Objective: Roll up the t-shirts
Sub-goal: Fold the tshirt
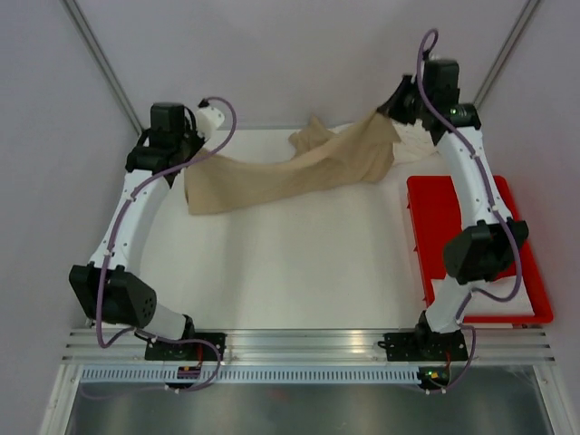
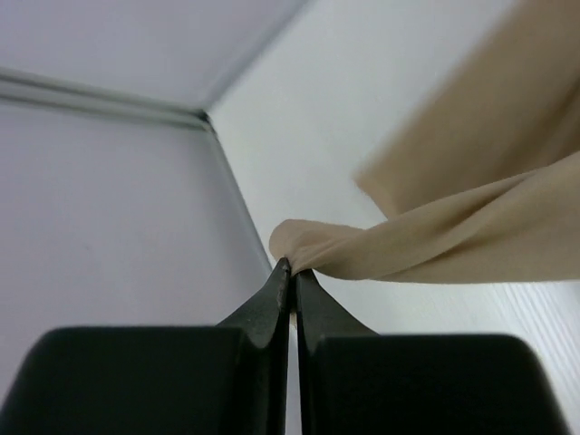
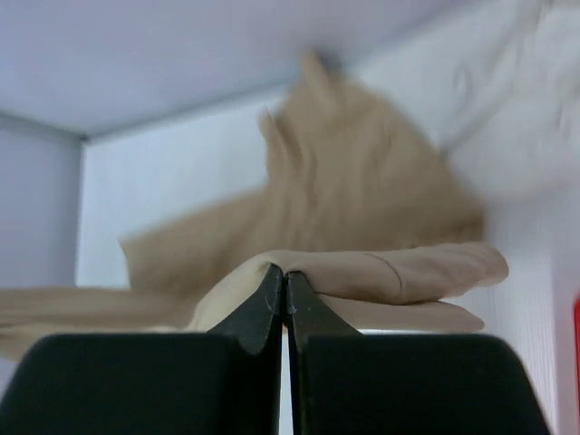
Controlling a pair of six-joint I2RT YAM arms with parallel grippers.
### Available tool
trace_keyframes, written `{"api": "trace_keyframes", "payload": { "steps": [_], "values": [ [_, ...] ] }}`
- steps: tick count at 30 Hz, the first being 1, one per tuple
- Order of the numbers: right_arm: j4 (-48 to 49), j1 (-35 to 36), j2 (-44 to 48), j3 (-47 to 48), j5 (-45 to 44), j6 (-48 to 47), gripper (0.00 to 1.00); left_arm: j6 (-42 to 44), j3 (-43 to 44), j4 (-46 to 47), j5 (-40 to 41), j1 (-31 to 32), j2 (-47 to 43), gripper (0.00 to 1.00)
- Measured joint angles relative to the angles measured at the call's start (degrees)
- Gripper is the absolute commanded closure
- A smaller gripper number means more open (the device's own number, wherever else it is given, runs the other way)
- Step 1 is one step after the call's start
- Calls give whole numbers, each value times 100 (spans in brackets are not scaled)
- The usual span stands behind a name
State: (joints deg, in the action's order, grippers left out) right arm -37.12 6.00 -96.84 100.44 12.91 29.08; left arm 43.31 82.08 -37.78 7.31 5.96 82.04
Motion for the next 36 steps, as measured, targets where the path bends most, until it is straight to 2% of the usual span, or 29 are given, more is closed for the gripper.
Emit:
{"api": "trace_keyframes", "payload": {
  "steps": [3, 5, 10, 14, 17, 22, 25, 29, 33, 36],
  "values": [
    [-107, -129, -1272, 2872, -181, 142, 100, -476, 1648, 308, 396, 271, 726, 98],
    [184, -284, -1565, 3936, -184, 400, 100, -660, 2579, 503, 693, 256, 1145, 98],
    [826, -702, -844, 3718, -166, 737, 100, -841, 4111, 820, 1235, 39, 1805, 98],
    [837, -750, -476, 3346, -96, 588, 100, -890, 4236, 892, 1261, -138, 1860, 98],
    [909, -684, 111, 2065, -44, 433, 100, -885, 3480, 1040, 1102, -273, 1545, 98],
    [1202, -667, 1478, -1235, -13, 363, 99, -726, 1078, 1106, 713, -337, 549, 98],
    [1128, -610, 2208, -2850, -33, 308, 100, -503, -372, 1064, 599, -337, 15, 98],
    [824, -422, 3202, -4336, -72, 267, 100, -131, -1939, 942, 588, -404, -662, 98],
    [758, -170, 4188, -5451, -50, 374, 100, 352, -3097, 876, 610, -597, -1617, 98],
    [649, -7, 4564, -6155, 15, 533, 100, 713, -3958, 737, 619, -745, -2424, 98]
  ]
}}
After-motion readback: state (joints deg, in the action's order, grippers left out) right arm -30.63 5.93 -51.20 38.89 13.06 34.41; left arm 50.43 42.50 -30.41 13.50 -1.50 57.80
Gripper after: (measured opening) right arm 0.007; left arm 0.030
